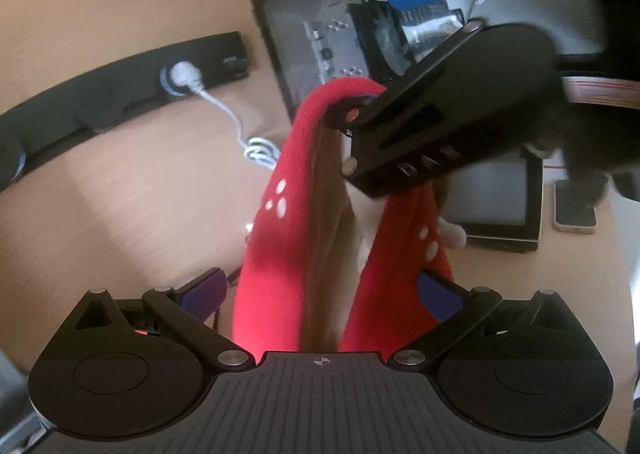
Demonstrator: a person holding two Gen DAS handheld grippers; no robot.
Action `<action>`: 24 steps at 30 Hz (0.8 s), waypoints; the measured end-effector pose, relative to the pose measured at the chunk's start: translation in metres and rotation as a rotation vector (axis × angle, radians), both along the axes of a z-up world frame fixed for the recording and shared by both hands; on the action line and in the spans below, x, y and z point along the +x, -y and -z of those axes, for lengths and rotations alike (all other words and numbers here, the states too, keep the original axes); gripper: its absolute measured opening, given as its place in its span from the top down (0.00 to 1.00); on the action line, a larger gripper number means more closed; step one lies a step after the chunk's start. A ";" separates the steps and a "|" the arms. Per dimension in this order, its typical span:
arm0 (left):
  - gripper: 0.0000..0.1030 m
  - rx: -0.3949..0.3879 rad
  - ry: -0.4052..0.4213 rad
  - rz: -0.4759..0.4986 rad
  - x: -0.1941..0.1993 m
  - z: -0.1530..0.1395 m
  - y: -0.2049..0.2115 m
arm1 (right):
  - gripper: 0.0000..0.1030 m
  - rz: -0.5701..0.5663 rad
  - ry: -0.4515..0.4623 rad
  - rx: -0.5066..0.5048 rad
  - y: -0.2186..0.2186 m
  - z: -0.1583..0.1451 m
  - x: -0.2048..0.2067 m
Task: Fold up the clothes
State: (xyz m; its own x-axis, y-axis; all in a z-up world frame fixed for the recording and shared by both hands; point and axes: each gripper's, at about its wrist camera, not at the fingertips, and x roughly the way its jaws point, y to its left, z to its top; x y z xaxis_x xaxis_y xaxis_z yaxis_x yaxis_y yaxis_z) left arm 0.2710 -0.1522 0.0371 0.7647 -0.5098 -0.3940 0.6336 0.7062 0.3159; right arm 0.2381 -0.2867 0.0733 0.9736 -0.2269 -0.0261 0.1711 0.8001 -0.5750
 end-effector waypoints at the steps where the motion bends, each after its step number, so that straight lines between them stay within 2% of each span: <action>1: 0.00 0.012 0.007 0.017 0.001 0.002 0.004 | 0.00 0.000 -0.001 -0.001 0.001 0.001 0.000; 7: 0.00 0.022 -0.002 0.028 0.008 0.018 0.025 | 0.00 0.020 -0.023 0.037 0.012 0.006 -0.007; 8: 0.03 0.028 0.006 0.028 0.007 0.020 0.028 | 0.00 0.022 -0.029 0.049 0.015 0.006 -0.007; 9: 0.20 0.041 0.017 0.032 0.005 0.021 0.032 | 0.00 0.022 -0.037 0.062 0.017 0.007 -0.007; 10: 0.45 0.060 0.024 0.034 0.003 0.022 0.036 | 0.00 0.023 -0.043 0.071 0.020 0.007 -0.007; 13: 0.61 0.112 0.042 0.031 0.002 0.028 0.047 | 0.00 0.021 -0.064 0.103 0.028 0.009 -0.008; 15: 0.69 0.131 0.052 0.013 0.003 0.029 0.051 | 0.00 0.001 -0.091 0.152 0.036 0.007 -0.012; 18: 0.76 0.131 0.037 -0.035 0.011 0.027 0.049 | 0.00 -0.031 -0.081 0.272 0.056 0.004 -0.037; 21: 0.79 0.106 -0.002 -0.079 0.023 0.022 0.042 | 0.00 0.039 -0.086 0.358 0.077 0.020 -0.055; 24: 0.80 0.078 -0.032 -0.112 0.032 0.016 0.036 | 0.00 0.092 -0.244 0.473 0.090 0.058 -0.048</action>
State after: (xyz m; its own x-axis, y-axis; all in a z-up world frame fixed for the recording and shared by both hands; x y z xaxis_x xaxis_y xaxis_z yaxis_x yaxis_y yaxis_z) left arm 0.3031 -0.1883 0.0207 0.8016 -0.3890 -0.4540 0.5629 0.7470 0.3537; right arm 0.1897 -0.3771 0.0149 0.9032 -0.2194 -0.3688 0.1588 0.9693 -0.1875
